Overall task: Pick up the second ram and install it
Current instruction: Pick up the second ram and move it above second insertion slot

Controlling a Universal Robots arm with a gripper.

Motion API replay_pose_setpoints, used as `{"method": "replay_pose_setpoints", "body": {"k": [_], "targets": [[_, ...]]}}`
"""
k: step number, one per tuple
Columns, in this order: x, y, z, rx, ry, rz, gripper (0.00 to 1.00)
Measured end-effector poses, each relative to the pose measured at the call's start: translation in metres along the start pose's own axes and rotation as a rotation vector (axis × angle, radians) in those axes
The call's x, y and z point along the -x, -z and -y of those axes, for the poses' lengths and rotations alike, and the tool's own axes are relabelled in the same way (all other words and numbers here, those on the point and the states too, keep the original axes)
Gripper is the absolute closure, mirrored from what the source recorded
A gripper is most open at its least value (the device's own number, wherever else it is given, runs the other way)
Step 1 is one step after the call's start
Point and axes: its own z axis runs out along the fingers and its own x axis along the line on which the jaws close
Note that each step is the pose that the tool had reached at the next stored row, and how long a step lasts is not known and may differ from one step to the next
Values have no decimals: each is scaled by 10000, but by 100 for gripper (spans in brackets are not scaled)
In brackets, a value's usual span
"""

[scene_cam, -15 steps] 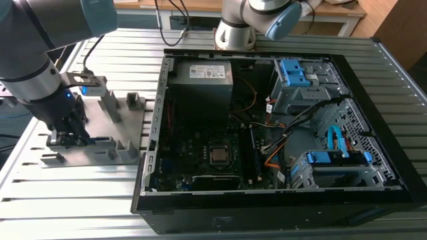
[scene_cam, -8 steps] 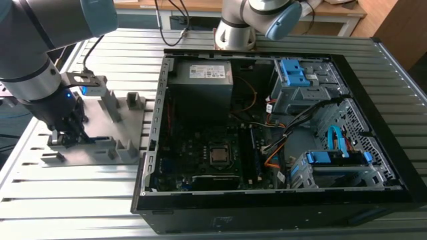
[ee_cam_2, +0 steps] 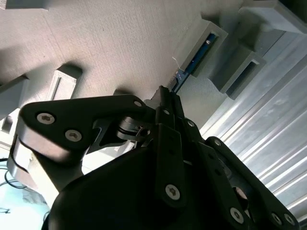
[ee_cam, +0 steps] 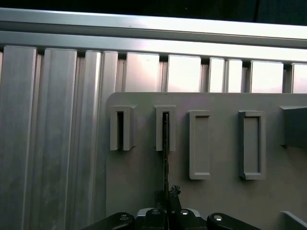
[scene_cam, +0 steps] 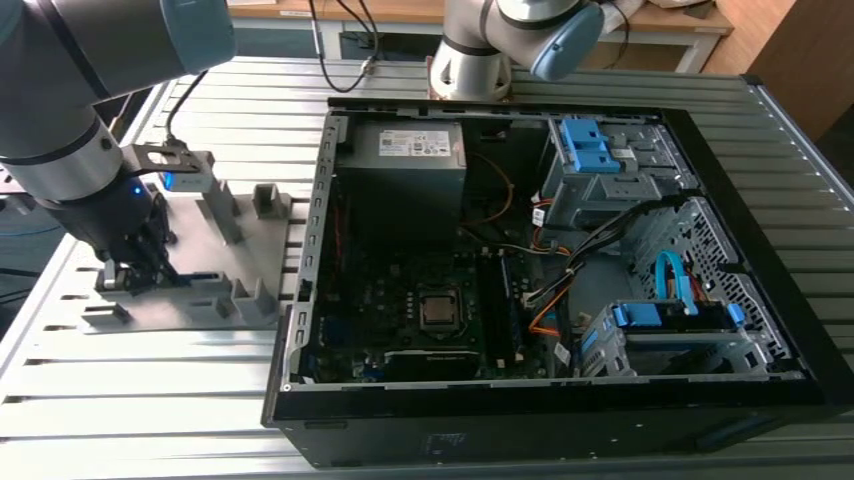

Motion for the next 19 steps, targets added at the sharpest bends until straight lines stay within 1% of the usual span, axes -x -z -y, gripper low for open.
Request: {"method": "replay_pose_setpoints", "body": {"k": [7, 10, 11, 13, 19], "targets": [[0, 0, 0, -2, 0, 44, 86], [0, 4, 0, -3, 0, 48, 86], [-1, 16, 0, -1, 0, 46, 86], [0, 64, 0, -2, 0, 47, 86], [2, 274, 0, -2, 0, 47, 86]]}}
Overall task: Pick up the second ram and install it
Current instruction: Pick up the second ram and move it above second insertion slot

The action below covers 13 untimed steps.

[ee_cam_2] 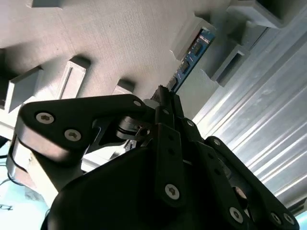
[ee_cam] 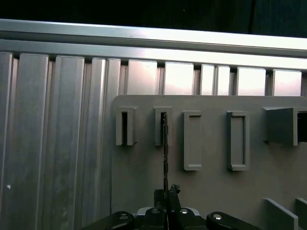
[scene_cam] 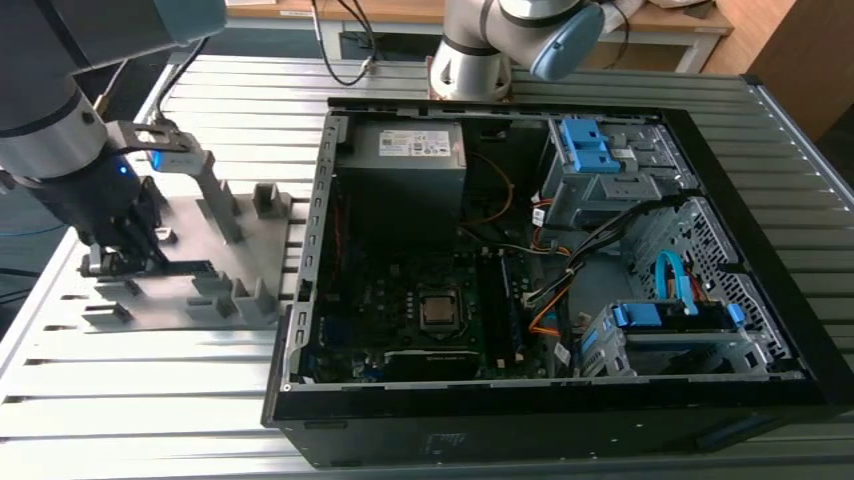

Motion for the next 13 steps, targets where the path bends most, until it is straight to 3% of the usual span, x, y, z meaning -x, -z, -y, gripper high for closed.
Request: {"method": "replay_pose_setpoints", "body": {"k": [13], "targets": [[4, 311, 0, 0, 0, 0, 86]]}}
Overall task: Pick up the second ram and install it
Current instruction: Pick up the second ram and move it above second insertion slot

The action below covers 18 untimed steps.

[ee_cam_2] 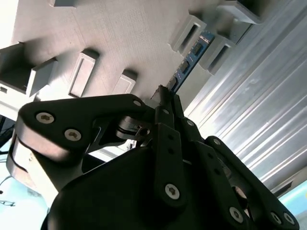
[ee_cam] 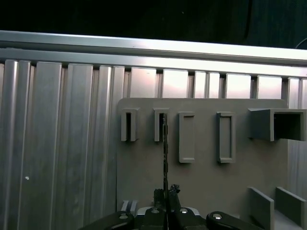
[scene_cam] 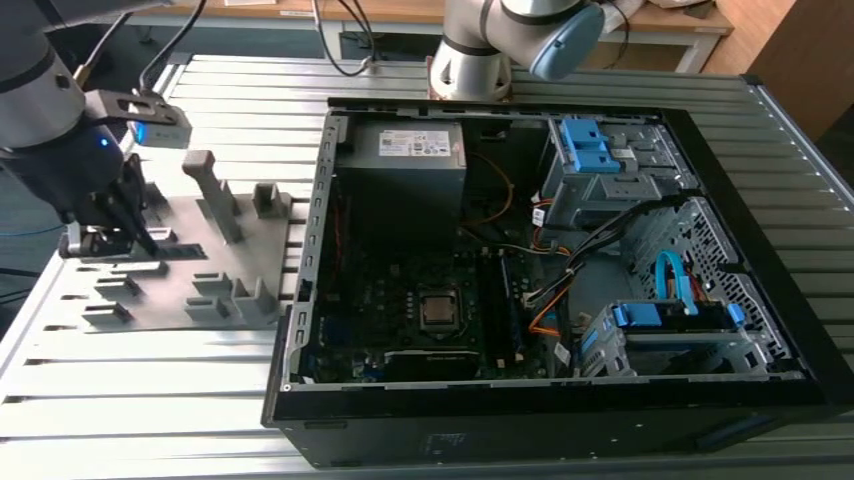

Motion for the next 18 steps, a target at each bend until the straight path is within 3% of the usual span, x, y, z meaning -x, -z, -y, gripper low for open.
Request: {"method": "replay_pose_setpoints", "body": {"k": [7, 18], "targets": [[2, 182, 0, 0, 0, 0, 86], [5, 404, 0, 2, 0, -1, 86]]}}
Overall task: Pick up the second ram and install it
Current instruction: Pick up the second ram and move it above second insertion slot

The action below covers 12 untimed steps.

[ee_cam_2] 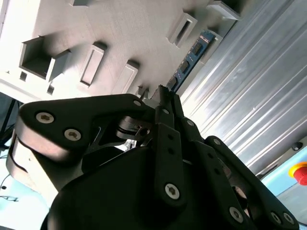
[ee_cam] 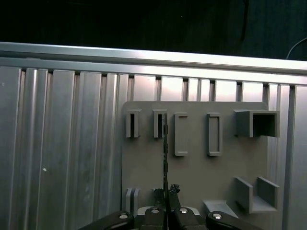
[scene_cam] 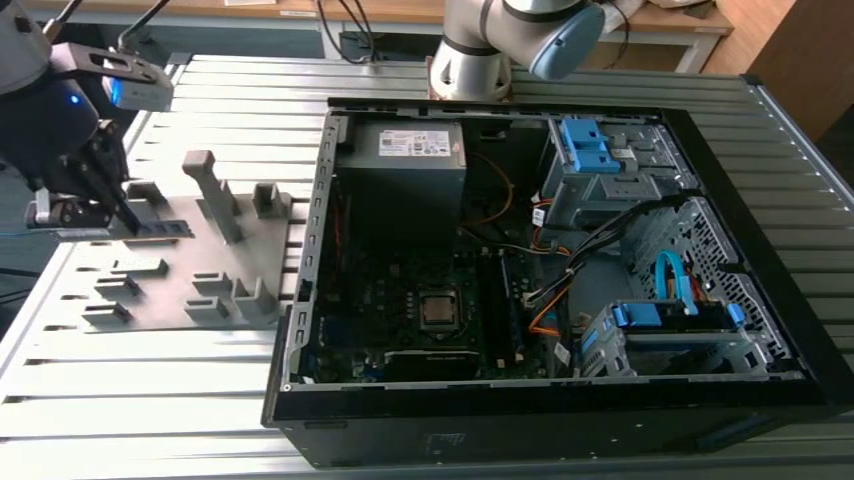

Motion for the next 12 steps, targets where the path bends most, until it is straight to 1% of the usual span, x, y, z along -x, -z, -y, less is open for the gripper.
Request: {"method": "replay_pose_setpoints", "body": {"k": [12], "targets": [[3, 232, 0, -1, 0, 1, 86]]}}
